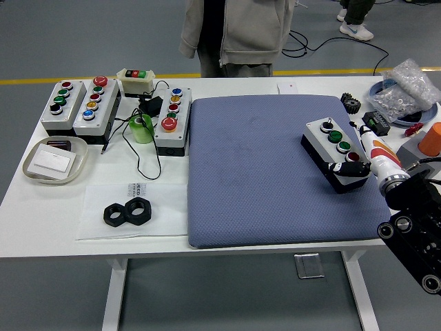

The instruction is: Pick up the button,place it on the desk,press the button,press the button

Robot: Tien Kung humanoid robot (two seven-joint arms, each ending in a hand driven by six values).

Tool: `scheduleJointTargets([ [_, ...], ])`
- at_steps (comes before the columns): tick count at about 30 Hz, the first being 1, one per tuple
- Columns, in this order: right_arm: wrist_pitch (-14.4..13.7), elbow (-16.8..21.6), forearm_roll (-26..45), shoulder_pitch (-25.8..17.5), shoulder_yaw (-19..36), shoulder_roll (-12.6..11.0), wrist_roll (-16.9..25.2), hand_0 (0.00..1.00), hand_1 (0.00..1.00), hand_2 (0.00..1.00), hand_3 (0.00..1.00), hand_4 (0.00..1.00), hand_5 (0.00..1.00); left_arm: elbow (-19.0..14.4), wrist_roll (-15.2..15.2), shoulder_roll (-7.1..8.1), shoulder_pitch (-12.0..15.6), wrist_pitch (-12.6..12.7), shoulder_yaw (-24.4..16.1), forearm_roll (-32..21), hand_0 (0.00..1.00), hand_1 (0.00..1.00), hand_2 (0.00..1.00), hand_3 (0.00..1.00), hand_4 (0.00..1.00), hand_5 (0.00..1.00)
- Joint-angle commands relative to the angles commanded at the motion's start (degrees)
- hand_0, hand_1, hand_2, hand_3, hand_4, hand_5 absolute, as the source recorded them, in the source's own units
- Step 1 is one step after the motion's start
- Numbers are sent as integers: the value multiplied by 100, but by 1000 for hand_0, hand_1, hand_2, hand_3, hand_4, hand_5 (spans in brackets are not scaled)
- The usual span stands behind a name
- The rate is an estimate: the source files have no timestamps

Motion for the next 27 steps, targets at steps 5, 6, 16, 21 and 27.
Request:
scheduleJointTargets([
  [5,71,-89,-136,92,-57,-3,-219,967,867,953,956,998,301,-3,-4,0,5,2,8,-14,738,827,871,830,631,998],
  [6,81,-110,-162,111,-69,-5,-259,917,751,835,916,998,291,-3,-4,0,6,3,9,-17,741,827,871,830,631,998],
  [16,276,-297,-277,281,-212,-43,-439,837,641,713,861,998,286,-5,-6,2,3,2,18,-22,741,828,871,829,630,998],
  [21,447,-335,-327,336,-270,-77,-476,759,584,639,831,994,280,-4,-7,1,1,2,20,-28,741,827,871,829,631,998],
  [27,541,-335,-376,365,-320,-114,-471,598,511,594,790,983,260,-4,1,0,2,3,7,-10,742,828,871,829,632,998],
])
